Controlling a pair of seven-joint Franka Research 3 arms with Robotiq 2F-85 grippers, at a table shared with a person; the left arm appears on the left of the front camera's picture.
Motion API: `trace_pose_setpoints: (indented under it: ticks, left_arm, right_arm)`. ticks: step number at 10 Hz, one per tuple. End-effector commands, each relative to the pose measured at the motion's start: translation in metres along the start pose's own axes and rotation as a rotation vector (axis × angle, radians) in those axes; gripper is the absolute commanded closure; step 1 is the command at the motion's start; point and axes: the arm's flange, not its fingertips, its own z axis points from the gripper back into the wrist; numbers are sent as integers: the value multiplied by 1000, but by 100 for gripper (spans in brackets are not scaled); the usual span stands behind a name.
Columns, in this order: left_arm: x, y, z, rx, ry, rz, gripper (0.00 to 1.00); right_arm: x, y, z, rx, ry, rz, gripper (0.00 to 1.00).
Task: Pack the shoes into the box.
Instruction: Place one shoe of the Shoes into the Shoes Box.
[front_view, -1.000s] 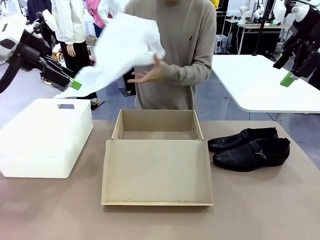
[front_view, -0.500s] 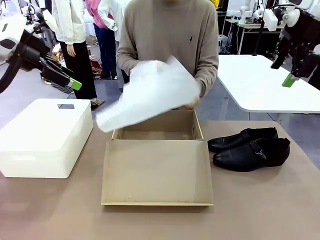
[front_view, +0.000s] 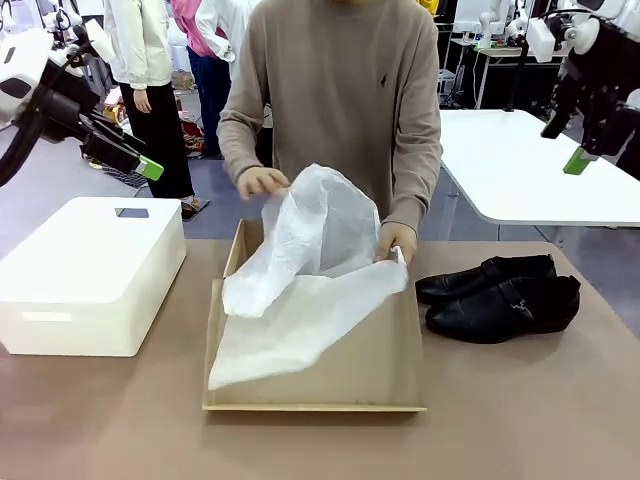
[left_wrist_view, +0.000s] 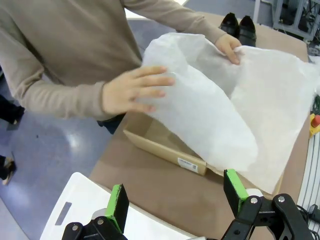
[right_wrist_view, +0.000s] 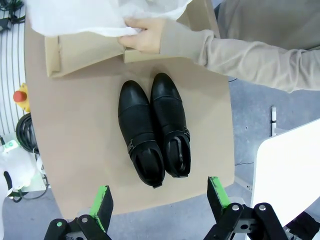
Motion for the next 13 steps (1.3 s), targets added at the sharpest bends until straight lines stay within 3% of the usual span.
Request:
trace_pose_setpoints:
  ticks: [1, 6, 10, 13]
  left_arm:
    - [-1, 3, 0, -15, -19, -15, 0]
    - [-1, 3, 0, -15, -19, -15, 0]
    - [-1, 3, 0, -15, -19, -15, 0]
    - [-1, 3, 0, -15, -19, -15, 0]
  right_arm:
    - [0, -18, -14, -3, -36, 19, 0]
    - [-21, -63, -69, -114, -25, 53, 0]
    - [-54, -77, -113, 30, 45, 85, 0]
    - [-71, -81, -138, 52, 27, 89, 0]
